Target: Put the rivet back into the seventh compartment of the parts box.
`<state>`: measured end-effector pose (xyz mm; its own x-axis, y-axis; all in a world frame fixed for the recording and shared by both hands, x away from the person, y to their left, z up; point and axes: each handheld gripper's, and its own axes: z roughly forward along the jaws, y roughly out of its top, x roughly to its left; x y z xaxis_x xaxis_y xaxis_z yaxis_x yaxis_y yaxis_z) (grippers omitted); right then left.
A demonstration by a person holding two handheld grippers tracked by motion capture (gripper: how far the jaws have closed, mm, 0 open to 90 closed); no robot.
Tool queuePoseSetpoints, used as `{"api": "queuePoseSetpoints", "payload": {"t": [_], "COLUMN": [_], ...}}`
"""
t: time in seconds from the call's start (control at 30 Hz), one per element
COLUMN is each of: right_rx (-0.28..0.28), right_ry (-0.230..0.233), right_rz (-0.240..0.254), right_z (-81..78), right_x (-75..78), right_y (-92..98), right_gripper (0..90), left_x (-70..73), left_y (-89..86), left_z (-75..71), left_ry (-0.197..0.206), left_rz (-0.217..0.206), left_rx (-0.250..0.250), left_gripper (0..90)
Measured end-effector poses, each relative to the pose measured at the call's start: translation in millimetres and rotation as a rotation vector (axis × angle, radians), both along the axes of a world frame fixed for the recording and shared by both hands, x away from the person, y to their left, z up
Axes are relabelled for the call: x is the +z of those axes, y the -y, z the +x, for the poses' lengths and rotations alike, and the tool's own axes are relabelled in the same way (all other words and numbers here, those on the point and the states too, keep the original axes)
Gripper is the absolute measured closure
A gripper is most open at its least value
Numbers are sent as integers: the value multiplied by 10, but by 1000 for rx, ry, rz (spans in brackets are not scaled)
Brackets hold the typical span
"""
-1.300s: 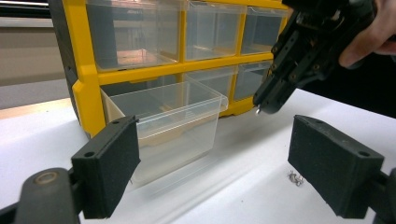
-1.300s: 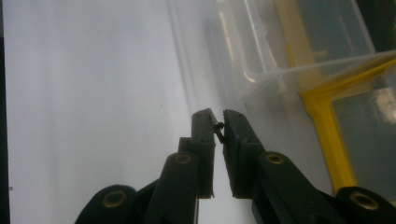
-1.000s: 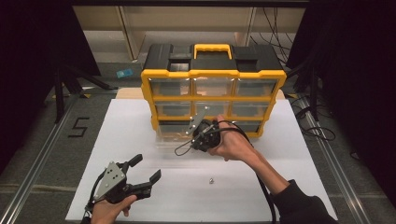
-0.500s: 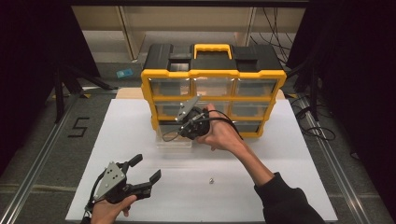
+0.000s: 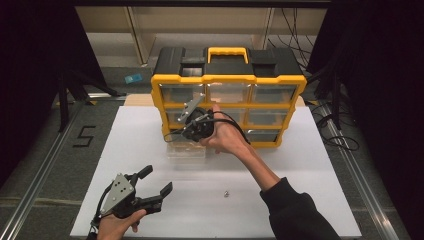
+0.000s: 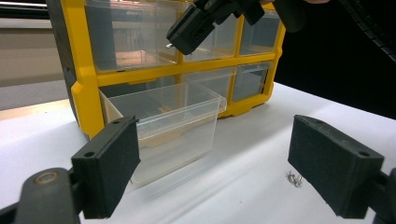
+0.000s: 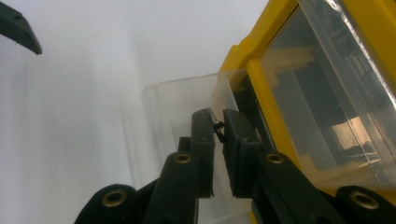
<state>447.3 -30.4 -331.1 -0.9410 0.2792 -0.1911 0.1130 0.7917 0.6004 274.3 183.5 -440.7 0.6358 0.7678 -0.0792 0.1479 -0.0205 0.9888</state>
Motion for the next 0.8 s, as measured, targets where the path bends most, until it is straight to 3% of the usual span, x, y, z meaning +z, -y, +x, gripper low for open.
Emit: {"api": "queuePoseSetpoints", "payload": {"t": [0.6,0.8], "right_rx": [-7,-9], "right_ry": [-26,-72], "right_rz": [-28,-65], "right_z": [127,164], "right_x": [-100,-196], "right_y": [-156,-224], "right_gripper": [830,814], "left_x": [-1,2], "left_y": [5,1], "left_z": [-2,-5], "left_ry": [-1,-1], "left_rz": [-5,-3], "left_rx": [-1,-1], "left_gripper": [162,162]}}
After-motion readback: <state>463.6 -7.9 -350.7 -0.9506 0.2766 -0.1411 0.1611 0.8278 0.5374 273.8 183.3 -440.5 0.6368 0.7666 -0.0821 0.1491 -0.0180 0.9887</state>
